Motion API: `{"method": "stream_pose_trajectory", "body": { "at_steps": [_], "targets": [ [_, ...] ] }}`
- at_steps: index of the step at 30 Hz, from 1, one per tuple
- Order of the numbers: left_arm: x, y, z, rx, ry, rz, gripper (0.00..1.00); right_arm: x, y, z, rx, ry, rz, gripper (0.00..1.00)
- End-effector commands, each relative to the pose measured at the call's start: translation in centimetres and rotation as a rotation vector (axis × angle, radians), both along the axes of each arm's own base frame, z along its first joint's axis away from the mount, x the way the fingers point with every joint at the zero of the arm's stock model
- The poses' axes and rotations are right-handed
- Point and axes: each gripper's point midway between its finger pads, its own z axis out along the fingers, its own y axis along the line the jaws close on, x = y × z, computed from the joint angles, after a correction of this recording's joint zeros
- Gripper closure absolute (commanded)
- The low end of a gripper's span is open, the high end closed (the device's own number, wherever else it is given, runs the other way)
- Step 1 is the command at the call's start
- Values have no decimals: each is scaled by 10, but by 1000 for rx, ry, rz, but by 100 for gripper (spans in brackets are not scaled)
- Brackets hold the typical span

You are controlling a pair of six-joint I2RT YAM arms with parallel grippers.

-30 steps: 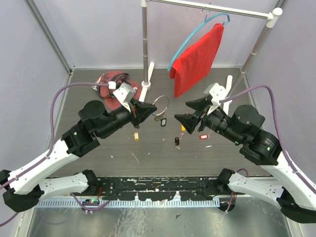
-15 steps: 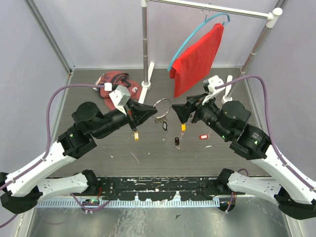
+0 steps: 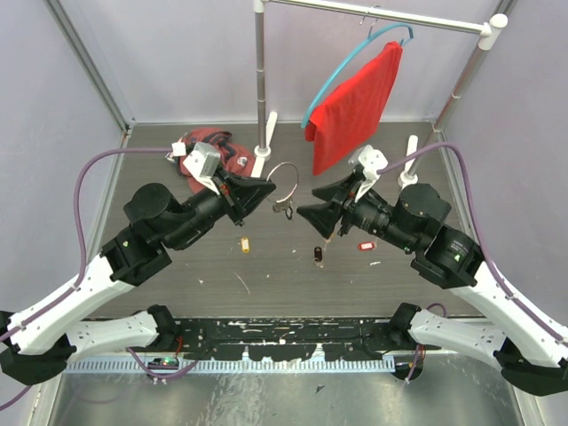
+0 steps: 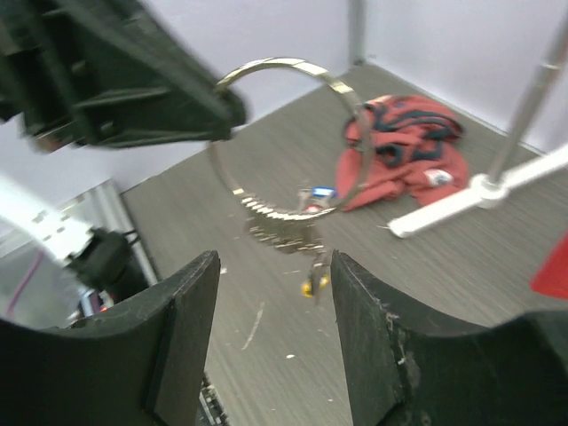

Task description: Put the keys on the keyring

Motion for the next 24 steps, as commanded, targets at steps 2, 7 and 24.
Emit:
{"method": "stream_pose_trajectory", "body": {
  "at_steps": [2, 7, 24],
  "targets": [
    [1, 15, 52, -154, -37, 51, 100, -45, 33, 9, 13, -63, 337, 46],
    [-2, 13, 64, -176, -50, 30, 100, -17, 37, -13, -31, -13, 219, 41],
    [-11, 16, 76, -201, -67, -3, 100, 44, 20, -24, -13, -127, -100, 37]
  ]
}}
